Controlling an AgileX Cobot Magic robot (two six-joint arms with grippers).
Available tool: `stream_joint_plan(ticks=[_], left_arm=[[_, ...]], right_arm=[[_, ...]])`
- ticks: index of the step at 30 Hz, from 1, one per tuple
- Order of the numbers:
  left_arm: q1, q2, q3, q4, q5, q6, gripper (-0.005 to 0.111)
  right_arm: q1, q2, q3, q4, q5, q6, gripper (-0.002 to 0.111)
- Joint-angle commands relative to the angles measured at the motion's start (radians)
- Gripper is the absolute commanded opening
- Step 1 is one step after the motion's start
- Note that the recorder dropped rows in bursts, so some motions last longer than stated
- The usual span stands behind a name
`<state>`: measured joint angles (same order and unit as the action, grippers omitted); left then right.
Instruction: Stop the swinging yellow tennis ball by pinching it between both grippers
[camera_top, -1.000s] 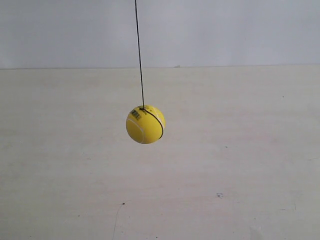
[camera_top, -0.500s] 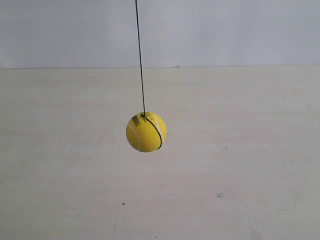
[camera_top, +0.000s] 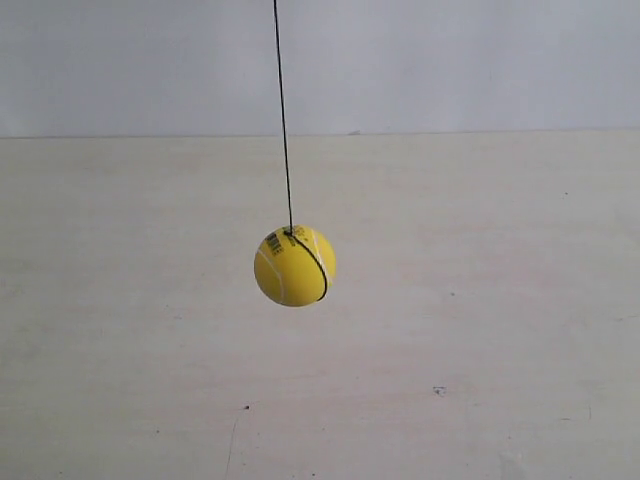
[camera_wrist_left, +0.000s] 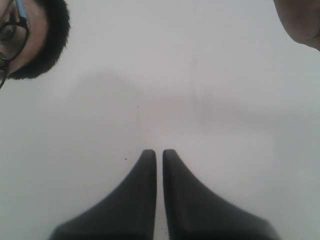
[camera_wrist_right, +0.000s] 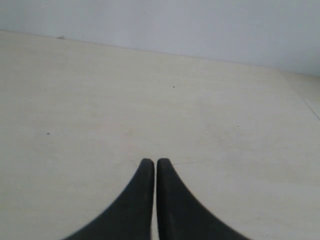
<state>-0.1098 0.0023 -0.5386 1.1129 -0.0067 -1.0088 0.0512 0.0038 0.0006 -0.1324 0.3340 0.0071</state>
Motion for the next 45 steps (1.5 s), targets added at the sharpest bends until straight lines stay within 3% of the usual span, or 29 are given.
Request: stream_joint_plan(ticks=[1, 17, 19, 24, 26, 34, 42, 45], left_arm=[[0.001, -0.002, 0.002, -0.01, 0.007, -0.009, 0.005], [0.001, -0.002, 0.018, -0.022, 0.007, -0.009, 0.005], [0.001, -0.002, 0.05, -0.12, 0.023, 0.108, 0.005], [0.001, -0.002, 0.193, -0.663, 0.12, 0.784, 0.005], [0.01, -0.002, 0.281, -0.761, 0.113, 0.9, 0.005], [0.078, -0.002, 0.539, -1.026, 0.113, 1.026, 0.005], [0.079, -0.002, 0.539, -1.051, 0.307, 1.07, 0.005], [0.079, -0.002, 0.539, -1.063, 0.321, 1.042, 0.005]], right_arm=[[0.0, -0.004, -0.001, -0.008, -0.003, -0.007, 0.0], [0.0, -0.004, -0.001, -0.008, -0.003, -0.007, 0.0], [0.0, -0.004, -0.001, -0.008, -0.003, -0.007, 0.0], [0.0, -0.004, -0.001, -0.008, -0.003, -0.007, 0.0], [0.0, -0.004, -0.001, -0.008, -0.003, -0.007, 0.0], [0.0, -0.004, -0.001, -0.008, -0.003, -0.007, 0.0], [0.0, -0.004, -0.001, -0.008, -0.003, -0.007, 0.0], [0.0, -0.004, -0.001, -0.008, -0.003, -0.007, 0.0]])
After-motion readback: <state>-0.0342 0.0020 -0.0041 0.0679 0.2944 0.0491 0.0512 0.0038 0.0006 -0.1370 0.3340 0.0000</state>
